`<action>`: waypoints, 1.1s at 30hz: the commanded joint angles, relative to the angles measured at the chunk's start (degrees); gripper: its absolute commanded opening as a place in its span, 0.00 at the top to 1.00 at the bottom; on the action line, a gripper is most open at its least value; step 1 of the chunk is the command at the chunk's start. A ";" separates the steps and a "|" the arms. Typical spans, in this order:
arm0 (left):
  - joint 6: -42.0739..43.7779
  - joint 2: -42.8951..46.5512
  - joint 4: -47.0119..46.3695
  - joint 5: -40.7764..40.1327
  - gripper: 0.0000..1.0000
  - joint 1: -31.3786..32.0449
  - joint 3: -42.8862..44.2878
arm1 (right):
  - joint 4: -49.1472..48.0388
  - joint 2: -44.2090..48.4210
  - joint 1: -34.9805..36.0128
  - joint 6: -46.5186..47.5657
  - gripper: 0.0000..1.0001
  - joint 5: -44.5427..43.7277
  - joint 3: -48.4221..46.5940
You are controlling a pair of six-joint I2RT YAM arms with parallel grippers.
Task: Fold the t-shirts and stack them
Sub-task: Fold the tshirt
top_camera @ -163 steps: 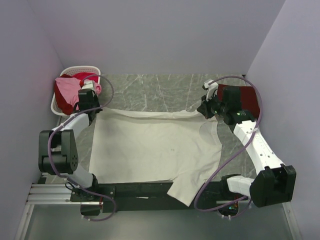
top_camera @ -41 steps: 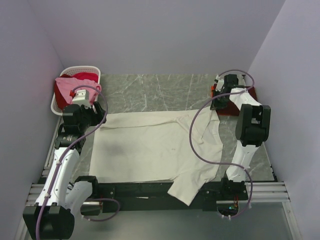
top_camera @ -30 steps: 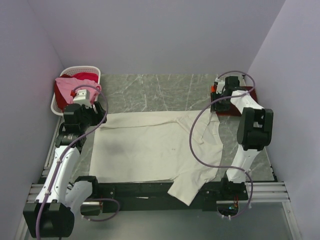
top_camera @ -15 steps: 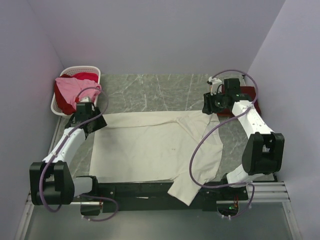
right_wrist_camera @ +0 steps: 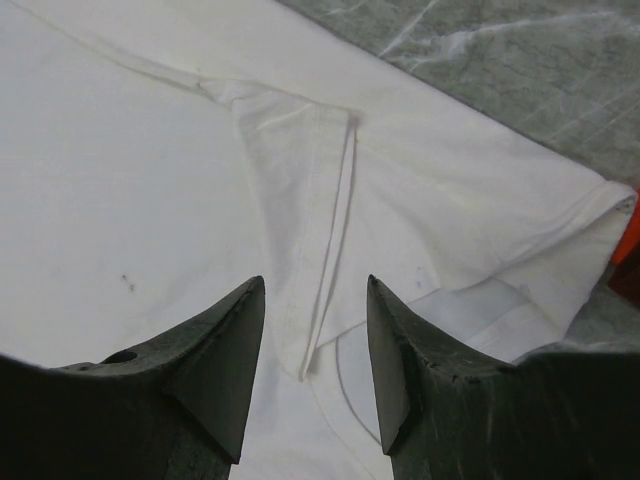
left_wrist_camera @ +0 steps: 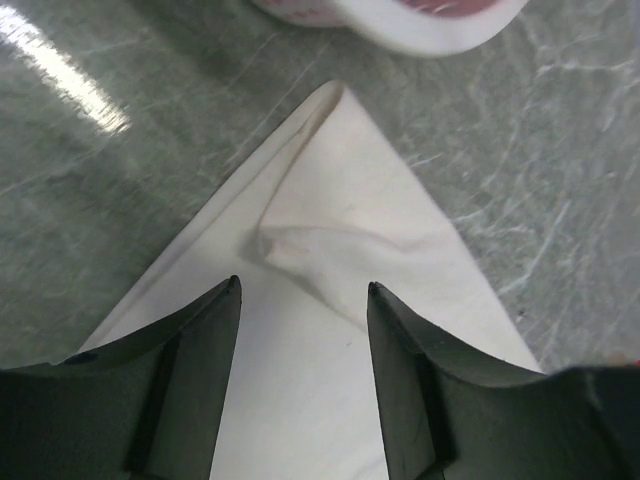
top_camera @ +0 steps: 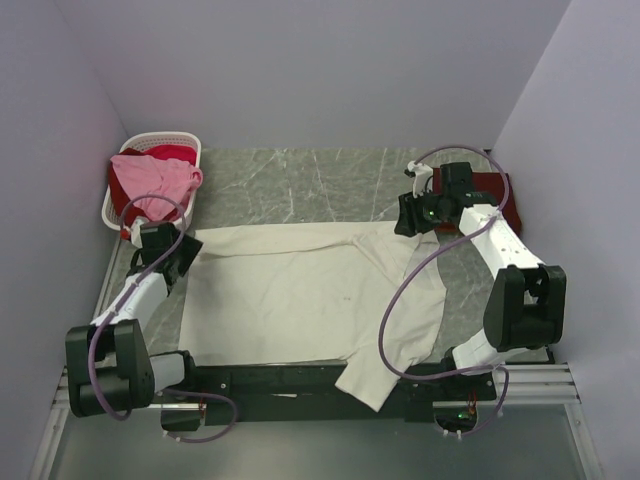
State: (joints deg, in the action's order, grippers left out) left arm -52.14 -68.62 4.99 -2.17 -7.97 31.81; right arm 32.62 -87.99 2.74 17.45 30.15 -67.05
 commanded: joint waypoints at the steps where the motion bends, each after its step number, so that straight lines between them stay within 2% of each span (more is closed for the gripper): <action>1: -3.85 -1.25 -10.34 1.74 0.41 -1.08 0.00 | -0.81 3.17 -0.11 0.74 0.48 2.10 0.07; 8: -4.99 -6.87 -13.08 5.25 0.43 -3.55 -0.26 | -0.72 3.52 -0.19 0.65 0.48 2.19 0.07; 15: -5.87 -7.05 -12.99 6.39 0.43 -3.55 -1.23 | -0.89 2.73 -0.11 0.39 0.48 1.93 -0.10; 26: -8.68 -13.47 -15.80 8.15 0.44 -3.63 -1.93 | -0.89 2.47 -0.11 0.13 0.47 1.58 -0.19; 33: -9.29 -15.14 -17.30 8.42 0.51 -3.63 -1.23 | -0.89 2.29 -0.19 0.21 0.47 1.49 -0.19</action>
State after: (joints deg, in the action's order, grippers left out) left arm -60.77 -83.09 -9.87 5.34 -11.40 30.39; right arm 32.62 -87.02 2.70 17.47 31.16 -67.05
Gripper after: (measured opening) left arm 0.501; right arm 0.525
